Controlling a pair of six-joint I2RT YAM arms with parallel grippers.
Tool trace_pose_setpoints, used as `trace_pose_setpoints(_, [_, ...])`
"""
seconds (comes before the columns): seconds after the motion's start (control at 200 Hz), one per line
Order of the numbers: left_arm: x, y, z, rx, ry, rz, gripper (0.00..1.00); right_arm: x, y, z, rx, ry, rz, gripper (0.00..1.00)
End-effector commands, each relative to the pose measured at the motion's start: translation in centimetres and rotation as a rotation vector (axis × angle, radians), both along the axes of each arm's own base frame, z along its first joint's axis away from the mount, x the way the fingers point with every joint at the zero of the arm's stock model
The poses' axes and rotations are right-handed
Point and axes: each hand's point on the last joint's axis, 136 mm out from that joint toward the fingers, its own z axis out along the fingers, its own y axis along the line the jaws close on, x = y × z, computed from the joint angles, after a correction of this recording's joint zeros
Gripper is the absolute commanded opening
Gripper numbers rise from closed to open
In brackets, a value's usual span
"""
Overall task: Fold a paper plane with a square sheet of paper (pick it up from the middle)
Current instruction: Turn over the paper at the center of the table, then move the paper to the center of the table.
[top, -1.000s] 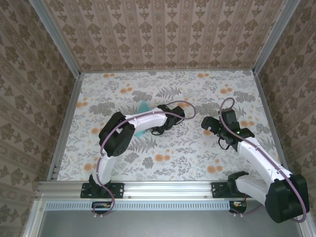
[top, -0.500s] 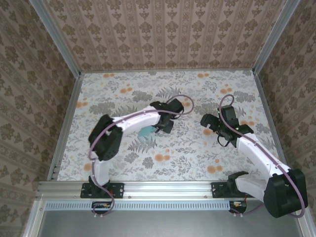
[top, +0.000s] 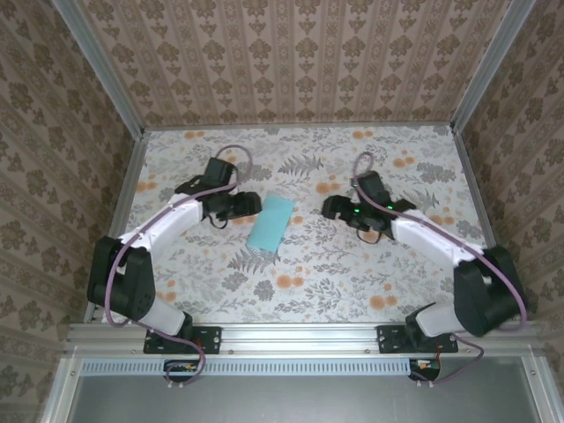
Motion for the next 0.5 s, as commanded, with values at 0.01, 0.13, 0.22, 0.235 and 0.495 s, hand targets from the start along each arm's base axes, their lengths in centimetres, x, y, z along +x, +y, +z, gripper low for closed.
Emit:
trace_pose_setpoints(0.01, [-0.7, 1.8, 0.0, -0.171, 0.059, 0.105, 0.69, 1.4, 6.7, 1.1, 0.038, -0.027, 0.104, 0.81])
trace_pose_setpoints(0.13, [-1.6, 4.2, -1.2, -0.191, 0.105, 0.179, 0.69, 1.9, 12.5, -0.4, 0.059, 0.012, 0.18, 0.79])
trace_pose_setpoints(0.22, [-2.3, 5.4, -1.8, -0.191, 0.117, 0.218, 0.7, 2.2, 15.7, -1.9, 0.071, 0.041, 0.226, 0.78])
trace_pose_setpoints(0.235, [-2.4, 5.5, -1.8, -0.191, 0.117, 0.223, 0.7, 2.3, 16.2, -2.0, 0.073, 0.043, 0.23, 0.78])
trace_pose_setpoints(0.495, [-3.4, 6.0, -1.7, -0.198, 0.113, 0.251, 0.71, 2.6, 18.7, -7.3, 0.032, 0.161, 0.258, 0.78])
